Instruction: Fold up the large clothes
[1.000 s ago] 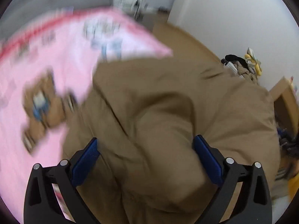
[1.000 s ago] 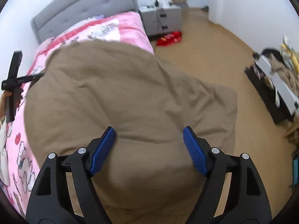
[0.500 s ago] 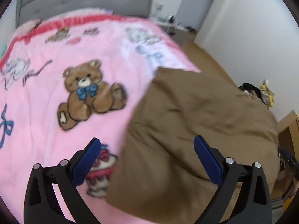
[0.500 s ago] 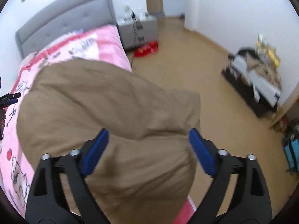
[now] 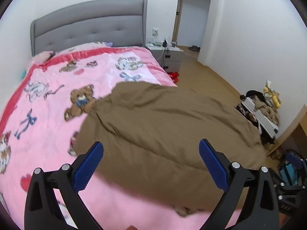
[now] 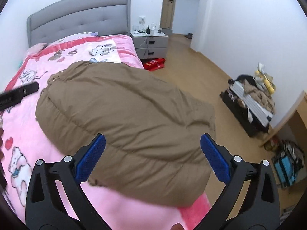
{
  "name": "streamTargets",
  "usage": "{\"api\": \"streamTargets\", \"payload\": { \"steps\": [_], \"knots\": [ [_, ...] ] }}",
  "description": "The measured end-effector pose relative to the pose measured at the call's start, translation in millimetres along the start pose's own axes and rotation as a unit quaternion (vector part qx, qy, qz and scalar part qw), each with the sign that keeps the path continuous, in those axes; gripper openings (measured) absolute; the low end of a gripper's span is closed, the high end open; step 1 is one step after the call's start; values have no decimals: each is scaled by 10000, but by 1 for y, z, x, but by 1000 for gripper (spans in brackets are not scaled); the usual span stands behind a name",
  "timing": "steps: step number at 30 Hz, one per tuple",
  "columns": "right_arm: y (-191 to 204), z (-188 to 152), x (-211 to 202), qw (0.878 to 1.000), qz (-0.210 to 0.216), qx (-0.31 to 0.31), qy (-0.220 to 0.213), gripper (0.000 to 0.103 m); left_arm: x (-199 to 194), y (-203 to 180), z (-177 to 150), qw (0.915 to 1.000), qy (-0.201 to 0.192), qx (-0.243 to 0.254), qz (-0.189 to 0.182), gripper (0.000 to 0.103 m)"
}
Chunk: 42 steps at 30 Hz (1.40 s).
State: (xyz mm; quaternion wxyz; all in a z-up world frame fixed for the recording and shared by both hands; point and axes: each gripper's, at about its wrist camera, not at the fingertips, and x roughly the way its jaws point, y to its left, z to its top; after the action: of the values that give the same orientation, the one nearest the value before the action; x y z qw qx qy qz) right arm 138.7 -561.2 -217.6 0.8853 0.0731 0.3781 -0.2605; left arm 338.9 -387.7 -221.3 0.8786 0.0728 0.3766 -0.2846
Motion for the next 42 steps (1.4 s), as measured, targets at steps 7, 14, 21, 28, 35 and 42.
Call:
{"api": "streamTargets", "payload": {
  "steps": [7,14,21,28,35,42],
  "knots": [
    [1,-14,-27,9996,-6,193,-214,95,-28,-29,-24,9990,-54,390,232,98],
    [8,-15,-42,9993,-54,170,-340,95,-42,-41,-26,9972,-98,622,414,98],
    [17,-13,-51,9989,-110,37,-452,95,-52,-44,-26,9964,-143,760,341,98],
    [21,-9,-57,9989,-37,93,-460,95,-58,-43,-24,9954,-225,841,408,98],
    [25,-8,-58,9988,-117,1,-475,95,-60,-39,-24,9956,-190,820,408,98],
    [26,-7,-61,9987,-121,12,-491,95,-62,-35,-26,9952,-230,844,439,98]
  ]
}}
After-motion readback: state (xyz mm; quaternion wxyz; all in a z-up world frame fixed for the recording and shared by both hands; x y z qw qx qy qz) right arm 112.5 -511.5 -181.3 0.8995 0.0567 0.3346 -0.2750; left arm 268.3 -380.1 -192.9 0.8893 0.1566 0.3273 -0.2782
